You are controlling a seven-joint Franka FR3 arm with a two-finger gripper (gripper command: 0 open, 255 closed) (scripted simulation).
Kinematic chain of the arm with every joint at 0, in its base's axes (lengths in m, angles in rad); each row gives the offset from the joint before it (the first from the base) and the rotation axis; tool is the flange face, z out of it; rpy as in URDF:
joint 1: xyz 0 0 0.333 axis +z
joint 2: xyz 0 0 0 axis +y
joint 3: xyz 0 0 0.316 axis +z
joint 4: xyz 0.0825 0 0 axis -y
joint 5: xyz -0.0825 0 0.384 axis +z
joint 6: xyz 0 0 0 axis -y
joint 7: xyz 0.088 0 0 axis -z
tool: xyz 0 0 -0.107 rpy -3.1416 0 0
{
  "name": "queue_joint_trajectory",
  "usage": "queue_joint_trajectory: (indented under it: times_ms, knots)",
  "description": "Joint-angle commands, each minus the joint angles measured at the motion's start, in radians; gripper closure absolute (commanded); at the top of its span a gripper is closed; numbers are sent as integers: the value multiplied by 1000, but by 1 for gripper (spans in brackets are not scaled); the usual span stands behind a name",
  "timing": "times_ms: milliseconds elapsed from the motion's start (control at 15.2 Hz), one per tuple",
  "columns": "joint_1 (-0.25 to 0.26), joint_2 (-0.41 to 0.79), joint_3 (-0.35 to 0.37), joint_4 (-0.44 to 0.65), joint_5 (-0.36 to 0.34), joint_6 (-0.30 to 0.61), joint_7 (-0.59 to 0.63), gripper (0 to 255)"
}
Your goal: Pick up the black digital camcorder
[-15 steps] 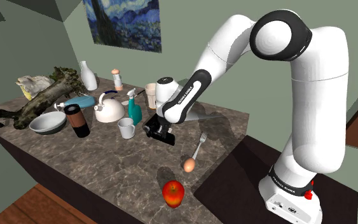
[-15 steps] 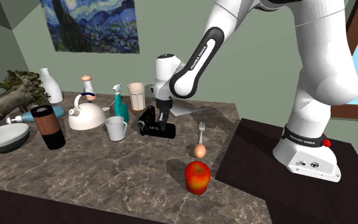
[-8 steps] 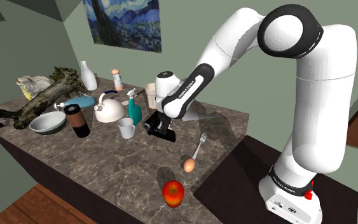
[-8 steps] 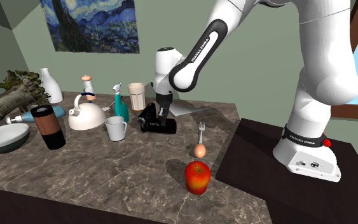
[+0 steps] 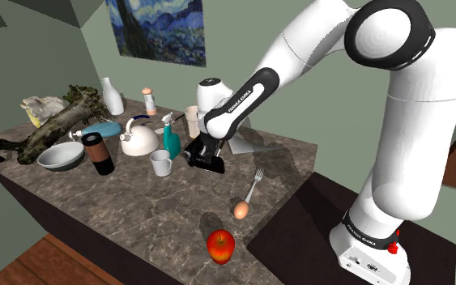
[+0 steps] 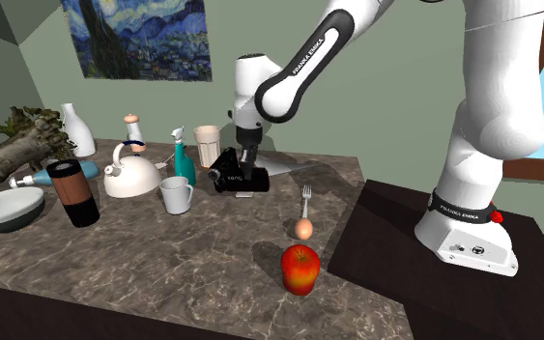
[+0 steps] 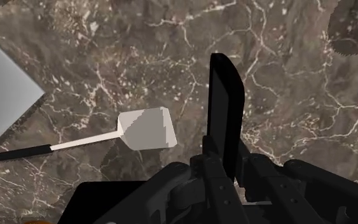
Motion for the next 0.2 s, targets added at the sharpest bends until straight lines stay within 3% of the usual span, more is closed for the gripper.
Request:
queue_joint_trajectory:
  times_ms: [0,132]
  knots:
    - [-2,-22,3,4,8,-24,-6,255]
    - [-2,-23,3,4,8,-25,-7,255]
